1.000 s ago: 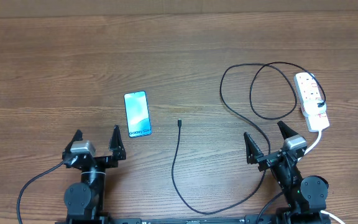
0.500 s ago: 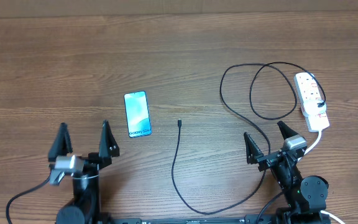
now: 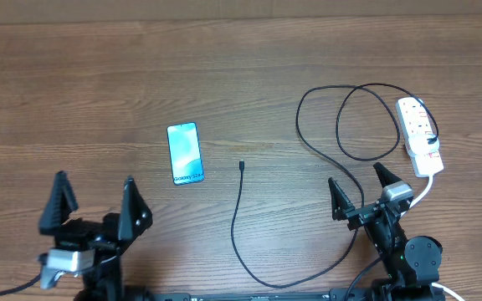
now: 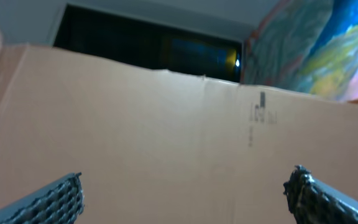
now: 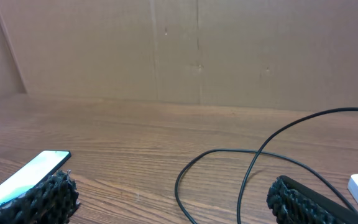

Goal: Plug charger to phone and switch on socket
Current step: 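Raise the left arm and move the left gripper over the phone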

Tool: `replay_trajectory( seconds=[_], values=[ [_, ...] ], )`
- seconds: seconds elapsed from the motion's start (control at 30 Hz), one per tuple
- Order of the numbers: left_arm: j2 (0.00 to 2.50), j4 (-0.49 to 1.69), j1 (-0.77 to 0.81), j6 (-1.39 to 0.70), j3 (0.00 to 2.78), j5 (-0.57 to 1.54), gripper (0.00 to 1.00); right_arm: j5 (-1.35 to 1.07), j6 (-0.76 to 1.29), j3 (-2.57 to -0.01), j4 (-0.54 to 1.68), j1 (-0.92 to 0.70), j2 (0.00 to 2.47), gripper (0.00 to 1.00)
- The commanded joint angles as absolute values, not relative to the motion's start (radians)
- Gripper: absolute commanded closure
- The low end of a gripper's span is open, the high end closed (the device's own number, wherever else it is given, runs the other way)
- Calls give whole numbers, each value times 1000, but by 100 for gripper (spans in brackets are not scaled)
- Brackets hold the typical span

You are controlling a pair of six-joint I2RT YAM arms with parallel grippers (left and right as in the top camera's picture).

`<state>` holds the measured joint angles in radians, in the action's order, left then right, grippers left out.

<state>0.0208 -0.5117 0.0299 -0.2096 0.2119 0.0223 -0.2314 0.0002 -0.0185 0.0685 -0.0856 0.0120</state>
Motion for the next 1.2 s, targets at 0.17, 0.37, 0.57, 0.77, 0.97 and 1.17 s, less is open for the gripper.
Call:
replay_trajectory(
  seconds=[0.17, 0.37, 0.57, 0.77, 0.97, 1.17],
  values=[
    [215, -36, 21, -216, 707, 78, 0, -229, 4, -8, 62, -89, 6, 0],
    [492, 274, 21, -181, 1076, 136, 0, -229, 4, -8, 62, -89, 6, 0],
    [817, 610, 21, -168, 1433, 149, 0, -229, 4, -8, 62, -89, 6, 0],
    [1134, 925, 21, -126, 1729, 177, 0, -229, 4, -8, 62, -89, 6, 0],
    [1378, 1107, 21, -126, 1815, 177, 0, -230, 4, -8, 62, -89, 6, 0],
    [1596, 1240, 21, -128, 1815, 178, 0, -229, 4, -8, 62, -89, 6, 0]
  ],
)
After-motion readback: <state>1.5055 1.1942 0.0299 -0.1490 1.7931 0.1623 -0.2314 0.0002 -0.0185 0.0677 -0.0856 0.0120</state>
